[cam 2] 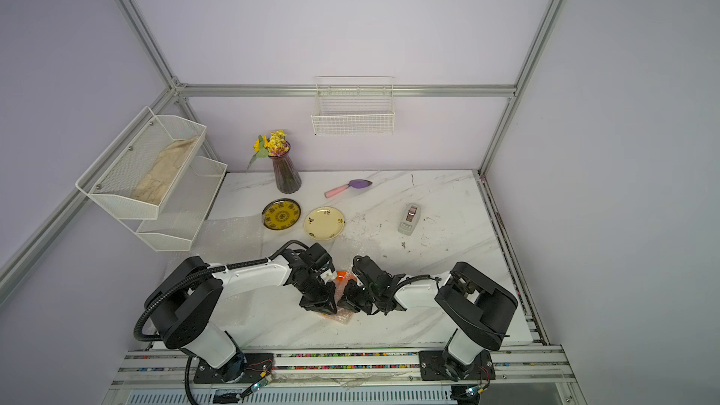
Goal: Wrap dinner plates in bubble wrap
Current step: Wrap the plate in the bubble wrap.
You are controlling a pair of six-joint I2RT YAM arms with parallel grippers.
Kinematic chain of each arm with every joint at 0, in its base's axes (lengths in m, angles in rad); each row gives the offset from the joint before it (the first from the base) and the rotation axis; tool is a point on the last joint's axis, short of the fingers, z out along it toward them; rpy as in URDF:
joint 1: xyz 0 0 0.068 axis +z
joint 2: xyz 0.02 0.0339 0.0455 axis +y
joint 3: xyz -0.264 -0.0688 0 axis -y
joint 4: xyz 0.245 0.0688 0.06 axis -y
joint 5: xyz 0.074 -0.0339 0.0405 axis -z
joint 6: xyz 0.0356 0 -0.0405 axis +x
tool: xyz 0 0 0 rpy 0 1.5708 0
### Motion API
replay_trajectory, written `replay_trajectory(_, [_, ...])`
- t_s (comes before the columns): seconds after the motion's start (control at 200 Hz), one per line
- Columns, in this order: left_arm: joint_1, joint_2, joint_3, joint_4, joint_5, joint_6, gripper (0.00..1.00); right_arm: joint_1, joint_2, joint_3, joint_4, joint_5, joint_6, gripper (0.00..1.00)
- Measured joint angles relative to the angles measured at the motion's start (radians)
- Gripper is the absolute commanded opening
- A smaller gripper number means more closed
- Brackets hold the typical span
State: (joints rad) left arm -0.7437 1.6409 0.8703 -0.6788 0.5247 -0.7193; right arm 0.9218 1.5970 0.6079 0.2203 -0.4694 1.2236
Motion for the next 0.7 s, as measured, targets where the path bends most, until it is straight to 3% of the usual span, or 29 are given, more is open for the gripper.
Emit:
replay_trajectory(0.03, [0.000, 0.008, 0.003, -0.006, -0.006, 0.005, 0.16, -0.002, -0.009, 0.002, -0.011, 0.001, -0.001, 0.17])
replay_trajectory(0.16, [-0.005, 0.030, 0.034, -0.040, -0.024, 0.021, 0.16, -0.063, -0.090, 0.004, -0.094, 0.018, -0.041, 0.21])
replay_trajectory(0.365, [-0.005, 0.051, 0.060, -0.074, -0.028, 0.052, 0.16, -0.325, -0.121, 0.054, -0.164, -0.002, -0.161, 0.24])
replay_trajectory(0.53, [-0.005, 0.055, 0.064, -0.081, -0.028, 0.066, 0.16, -0.495, -0.083, 0.132, -0.236, 0.002, -0.276, 0.39])
replay_trajectory(0.7, [-0.005, 0.059, 0.070, -0.089, -0.029, 0.076, 0.16, -0.592, -0.081, 0.159, -0.288, -0.003, -0.372, 0.55])
